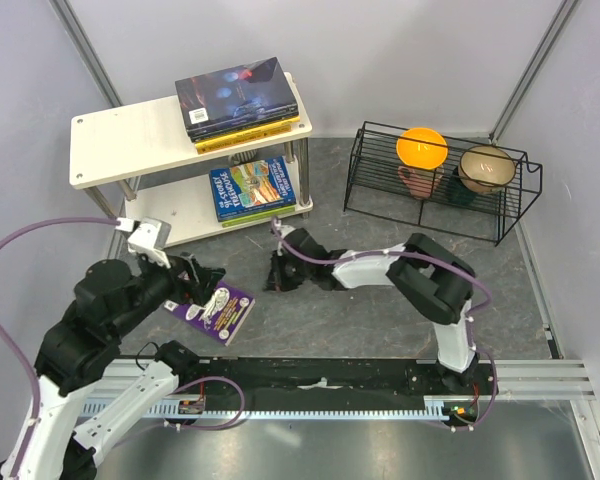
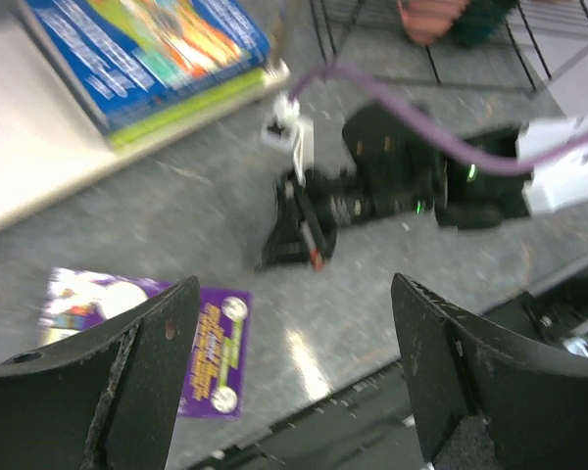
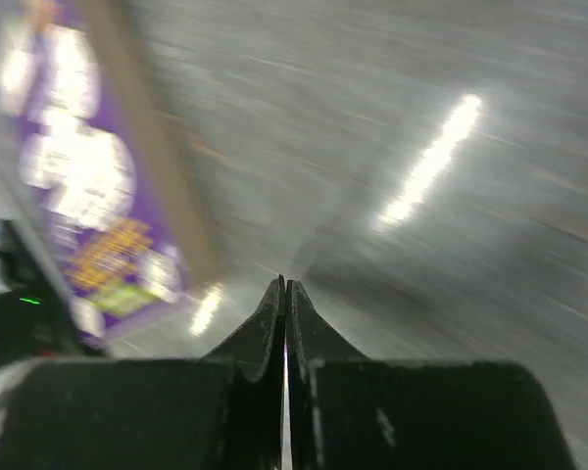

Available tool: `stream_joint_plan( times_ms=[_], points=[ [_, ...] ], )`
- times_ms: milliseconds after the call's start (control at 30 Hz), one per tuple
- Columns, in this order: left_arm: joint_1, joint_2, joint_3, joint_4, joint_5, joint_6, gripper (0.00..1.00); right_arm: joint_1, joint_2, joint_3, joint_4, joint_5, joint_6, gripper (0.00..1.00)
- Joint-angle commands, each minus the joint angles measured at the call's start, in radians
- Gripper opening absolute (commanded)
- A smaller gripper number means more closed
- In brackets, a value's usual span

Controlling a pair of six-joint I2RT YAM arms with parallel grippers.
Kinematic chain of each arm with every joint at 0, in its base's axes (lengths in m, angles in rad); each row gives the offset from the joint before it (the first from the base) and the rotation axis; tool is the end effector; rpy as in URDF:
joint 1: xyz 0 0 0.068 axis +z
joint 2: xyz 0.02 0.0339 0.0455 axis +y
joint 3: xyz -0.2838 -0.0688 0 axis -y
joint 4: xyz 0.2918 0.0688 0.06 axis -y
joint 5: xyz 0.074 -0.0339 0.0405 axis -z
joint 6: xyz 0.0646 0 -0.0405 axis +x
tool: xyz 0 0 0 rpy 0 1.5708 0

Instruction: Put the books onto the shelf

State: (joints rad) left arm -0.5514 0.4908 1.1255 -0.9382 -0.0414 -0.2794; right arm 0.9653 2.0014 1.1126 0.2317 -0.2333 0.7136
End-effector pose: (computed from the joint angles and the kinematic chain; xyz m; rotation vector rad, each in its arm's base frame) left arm 0.0877 -0.0508 0.4272 0.2300 1.8948 -0.5297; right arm 0.2594 0.4010 0.0991 -0.4515 2.4345 1.0978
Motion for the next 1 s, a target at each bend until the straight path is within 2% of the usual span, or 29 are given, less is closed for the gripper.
stream_joint_plan(
  times_ms=[0,67,100,200,233,300,333,367,400,500,600,633,667,700,767,833,867,900,967],
  points=[
    [0.001,-0.017,-0.154,0.094,0.168,-0.229,0.83,-0.108,-0.156,-0.126,-0.199,-0.004,-0.228,0.0],
    [0.001,-0.029,-0.223,0.139,0.189,-0.312,0.82,-0.16,-0.237,-0.166,-0.268,-0.026,-0.319,0.0],
    [-0.001,-0.029,-0.286,0.145,0.186,-0.41,0.81,-0.168,-0.266,-0.177,-0.275,-0.037,-0.412,0.0],
    [0.001,-0.014,-0.384,0.147,0.135,-0.561,0.8,-0.169,-0.319,-0.169,-0.282,-0.206,-0.538,0.02],
    [0.002,-0.009,-0.398,0.122,0.105,-0.585,0.81,-0.168,-0.313,-0.159,-0.276,-0.294,-0.551,0.24],
    [0.001,0.005,-0.423,0.102,-0.027,-0.651,0.83,-0.159,-0.27,-0.129,-0.191,-0.345,-0.511,0.42],
    [0.002,0.015,-0.432,0.093,-0.079,-0.668,0.86,-0.142,-0.251,-0.122,-0.154,-0.344,-0.453,0.55],
    [0.002,0.026,-0.452,0.075,-0.134,-0.707,0.94,-0.132,-0.207,-0.091,-0.096,-0.34,-0.425,0.58],
    [0.002,0.035,-0.464,0.076,-0.24,-0.722,0.95,-0.116,-0.181,-0.07,-0.072,-0.345,-0.401,0.61],
    [0.005,0.098,-0.503,0.159,-0.398,-0.683,0.97,-0.094,-0.066,0.019,-0.023,-0.37,-0.294,0.64],
    [0.063,0.164,-0.524,0.288,-0.465,-0.581,0.99,-0.077,-0.009,0.029,0.067,-0.37,-0.2,0.66],
    [0.085,0.169,-0.553,0.327,-0.469,-0.555,1.0,-0.071,-0.003,0.029,0.086,-0.368,-0.197,0.66],
    [0.117,0.16,-0.573,0.401,-0.43,-0.547,1.0,-0.068,-0.007,0.024,0.09,-0.368,-0.209,0.66],
    [0.195,0.143,-0.596,0.461,-0.381,-0.526,0.99,-0.059,-0.013,0.02,0.092,-0.368,-0.223,0.67],
    [0.258,0.082,-0.661,0.556,-0.33,-0.515,0.97,-0.059,-0.042,-0.01,0.106,-0.365,-0.255,0.67],
    [0.375,0.071,-0.696,0.587,-0.312,-0.515,0.95,-0.057,-0.061,-0.028,0.11,-0.383,-0.276,0.67],
    [0.424,0.098,-0.702,0.595,-0.258,-0.527,0.94,-0.057,-0.064,-0.034,0.113,-0.383,-0.282,0.66],
    [0.543,0.127,-0.708,0.619,-0.211,-0.53,0.93,-0.057,-0.069,-0.04,0.121,-0.392,-0.284,0.66],
    [0.672,0.214,-0.727,0.653,-0.067,-0.535,0.88,-0.057,-0.069,-0.054,0.139,-0.393,-0.273,0.66]
  ],
)
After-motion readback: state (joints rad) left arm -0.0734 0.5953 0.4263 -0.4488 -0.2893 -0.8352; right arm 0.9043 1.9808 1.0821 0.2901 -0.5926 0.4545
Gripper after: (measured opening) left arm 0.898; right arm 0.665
